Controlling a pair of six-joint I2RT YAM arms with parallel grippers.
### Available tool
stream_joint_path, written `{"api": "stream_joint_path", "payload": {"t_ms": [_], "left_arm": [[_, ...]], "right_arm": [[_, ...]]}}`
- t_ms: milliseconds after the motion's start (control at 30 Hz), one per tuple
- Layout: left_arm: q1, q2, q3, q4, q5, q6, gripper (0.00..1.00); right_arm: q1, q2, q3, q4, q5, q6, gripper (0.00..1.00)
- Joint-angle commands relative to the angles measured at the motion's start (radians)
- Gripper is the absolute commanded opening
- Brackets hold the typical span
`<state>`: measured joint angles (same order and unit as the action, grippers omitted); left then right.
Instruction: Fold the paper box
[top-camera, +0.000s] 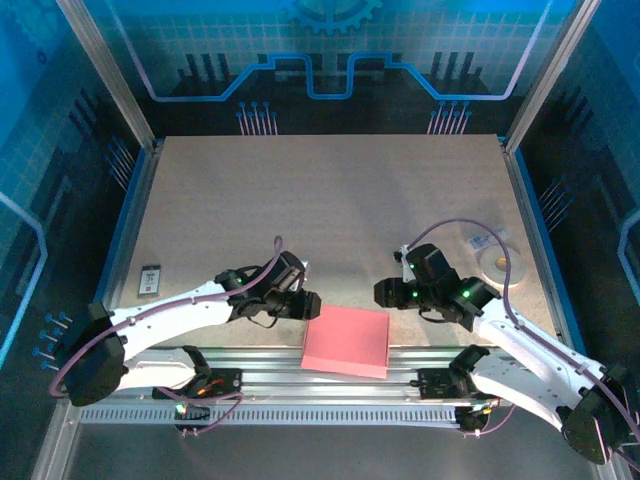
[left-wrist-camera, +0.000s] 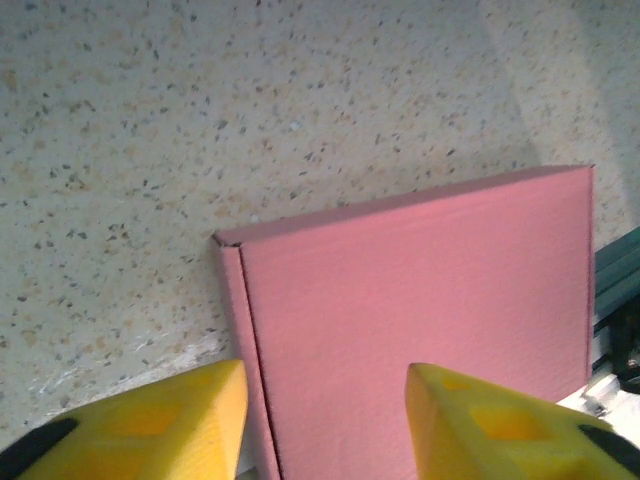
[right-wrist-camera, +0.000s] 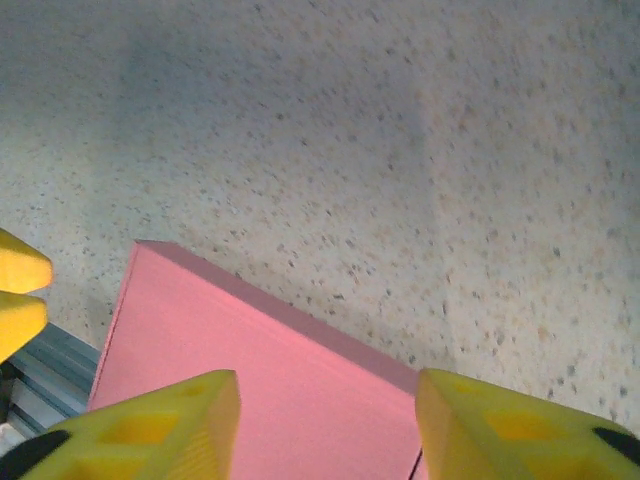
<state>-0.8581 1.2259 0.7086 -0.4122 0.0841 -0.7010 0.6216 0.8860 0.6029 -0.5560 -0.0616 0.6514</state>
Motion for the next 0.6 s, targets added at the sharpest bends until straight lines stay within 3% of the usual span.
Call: {"api": "stream_joint_path", "payload": {"t_ms": [0,300,567], "left_arm": [[0.001,0.018,-0.028,0.03,0.05,-0.045,0.52],[-0.003,0.131,-0.055,0.137,0.06,-0.089,0.56],[-0.002,0.204,-0.047,0.214,0.081,-0.126,0.56]], "right_arm": [[0.008,-0.003,-0.022,-0.08,-0.018,0.037,0.59],[0.01,0.008,-0.132,-0.035,-0.126,0.099,0.77],[0.01,0.066,-0.194,0.138,-0.216,0.129,0.8]]}}
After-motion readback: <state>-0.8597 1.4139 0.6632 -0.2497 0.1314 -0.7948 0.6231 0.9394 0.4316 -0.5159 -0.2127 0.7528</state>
